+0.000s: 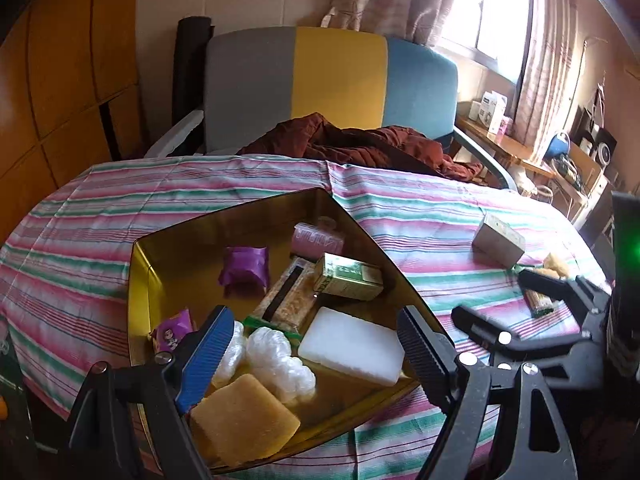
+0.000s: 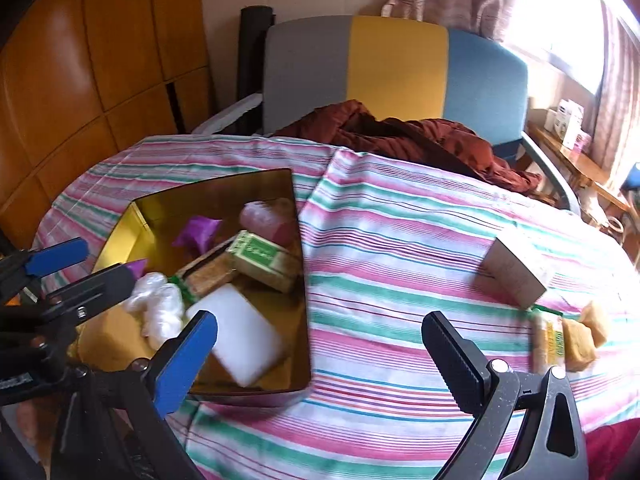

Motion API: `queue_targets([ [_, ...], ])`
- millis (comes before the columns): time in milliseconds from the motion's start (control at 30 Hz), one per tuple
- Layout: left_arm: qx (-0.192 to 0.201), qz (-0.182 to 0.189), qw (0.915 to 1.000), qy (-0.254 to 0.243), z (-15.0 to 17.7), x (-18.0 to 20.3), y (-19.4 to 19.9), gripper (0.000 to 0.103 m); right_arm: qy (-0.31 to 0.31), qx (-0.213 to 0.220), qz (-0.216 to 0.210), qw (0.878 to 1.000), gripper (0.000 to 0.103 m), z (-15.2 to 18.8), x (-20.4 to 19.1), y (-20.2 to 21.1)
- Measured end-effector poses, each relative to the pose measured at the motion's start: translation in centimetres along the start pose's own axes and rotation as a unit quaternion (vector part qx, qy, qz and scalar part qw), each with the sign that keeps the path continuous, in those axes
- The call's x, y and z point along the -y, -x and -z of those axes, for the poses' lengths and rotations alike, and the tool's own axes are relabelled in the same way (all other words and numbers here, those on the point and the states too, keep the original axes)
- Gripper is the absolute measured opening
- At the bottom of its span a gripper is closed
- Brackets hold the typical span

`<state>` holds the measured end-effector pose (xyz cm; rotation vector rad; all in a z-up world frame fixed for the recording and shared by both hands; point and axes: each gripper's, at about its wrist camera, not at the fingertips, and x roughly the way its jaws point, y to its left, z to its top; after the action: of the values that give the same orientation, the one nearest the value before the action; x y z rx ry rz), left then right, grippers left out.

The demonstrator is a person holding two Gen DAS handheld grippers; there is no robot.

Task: Organize objects
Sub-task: 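Move both grippers back from the tray toward the remaining items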

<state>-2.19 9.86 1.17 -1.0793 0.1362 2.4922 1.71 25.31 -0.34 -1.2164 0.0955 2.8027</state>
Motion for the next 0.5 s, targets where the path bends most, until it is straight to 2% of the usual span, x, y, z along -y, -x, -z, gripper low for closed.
queue_targets([
  [233, 0.012, 0.013, 0.9992, -0.035, -0.7, 2.3, 0.3, 0.085, -0.028, 0.001, 0.033, 0.999, 0.103, -0.2, 3.9, 0.2],
  [500, -0.006, 0.051, 0.9966, -0.065, -1.2, 5.6, -0.8, 0.085, -0.068, -0.004, 0.077, 0.995, 0.103, 0.2, 9.7, 0.6],
])
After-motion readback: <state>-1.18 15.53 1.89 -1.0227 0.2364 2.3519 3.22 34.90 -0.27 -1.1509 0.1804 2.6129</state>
